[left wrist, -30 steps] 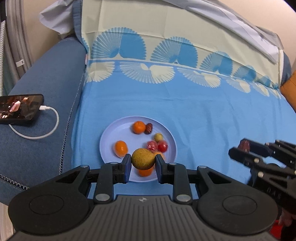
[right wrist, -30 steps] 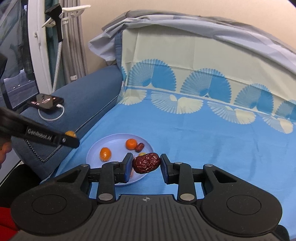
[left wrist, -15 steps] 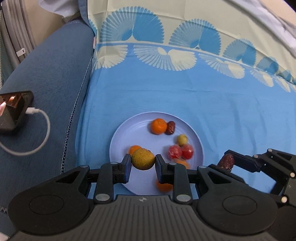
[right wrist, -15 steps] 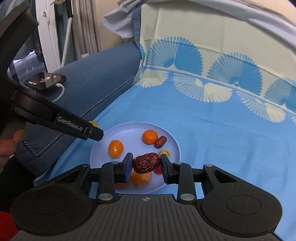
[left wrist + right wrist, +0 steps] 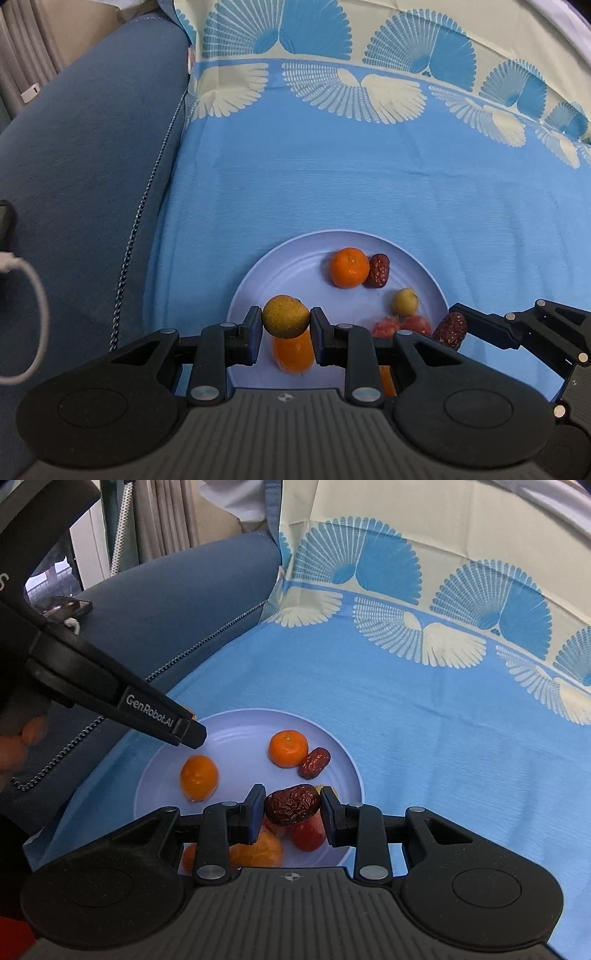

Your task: Organize fruits

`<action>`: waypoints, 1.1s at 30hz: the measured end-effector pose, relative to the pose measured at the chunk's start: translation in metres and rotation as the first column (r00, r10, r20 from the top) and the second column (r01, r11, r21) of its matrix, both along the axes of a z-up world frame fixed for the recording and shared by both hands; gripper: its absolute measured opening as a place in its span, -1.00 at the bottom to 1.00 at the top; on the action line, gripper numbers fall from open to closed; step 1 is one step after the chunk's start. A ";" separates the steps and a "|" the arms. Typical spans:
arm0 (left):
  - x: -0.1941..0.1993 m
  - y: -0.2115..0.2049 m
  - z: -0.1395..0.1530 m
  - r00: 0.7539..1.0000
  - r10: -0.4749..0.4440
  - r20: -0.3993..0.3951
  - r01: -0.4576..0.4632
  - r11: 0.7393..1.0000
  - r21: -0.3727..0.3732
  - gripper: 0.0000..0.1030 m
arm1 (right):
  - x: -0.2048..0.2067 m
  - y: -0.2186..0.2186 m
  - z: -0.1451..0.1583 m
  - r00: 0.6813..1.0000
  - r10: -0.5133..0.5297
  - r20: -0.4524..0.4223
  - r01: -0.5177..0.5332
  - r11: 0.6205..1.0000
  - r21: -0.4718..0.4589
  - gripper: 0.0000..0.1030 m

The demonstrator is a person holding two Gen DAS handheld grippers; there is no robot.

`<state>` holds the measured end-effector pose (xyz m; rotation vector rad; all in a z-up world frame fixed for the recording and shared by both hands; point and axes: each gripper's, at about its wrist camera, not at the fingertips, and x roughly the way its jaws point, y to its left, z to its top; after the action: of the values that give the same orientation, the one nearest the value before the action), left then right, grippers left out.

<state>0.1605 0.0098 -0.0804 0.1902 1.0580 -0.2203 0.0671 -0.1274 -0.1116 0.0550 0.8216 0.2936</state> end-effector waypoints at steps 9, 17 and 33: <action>0.004 -0.001 0.004 0.998 -0.002 0.066 0.003 1.000 -0.008 0.99 | 0.017 0.004 -0.013 0.998 0.046 -0.041 -0.047 0.999 -0.023 0.67; -0.026 0.006 0.025 0.999 0.001 0.049 -0.001 1.000 -0.002 0.99 | -0.023 -0.004 0.010 0.998 0.012 -0.060 -0.014 1.000 -0.026 0.80; -0.148 0.030 0.058 0.991 0.084 0.108 -0.087 0.996 0.021 0.99 | -0.132 0.005 0.066 0.989 -0.124 0.080 0.128 0.991 -0.046 0.99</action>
<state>0.0121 0.0400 -0.0221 0.1775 0.9604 -0.1175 -0.0652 -0.1219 -0.0456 0.0473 0.7457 0.1549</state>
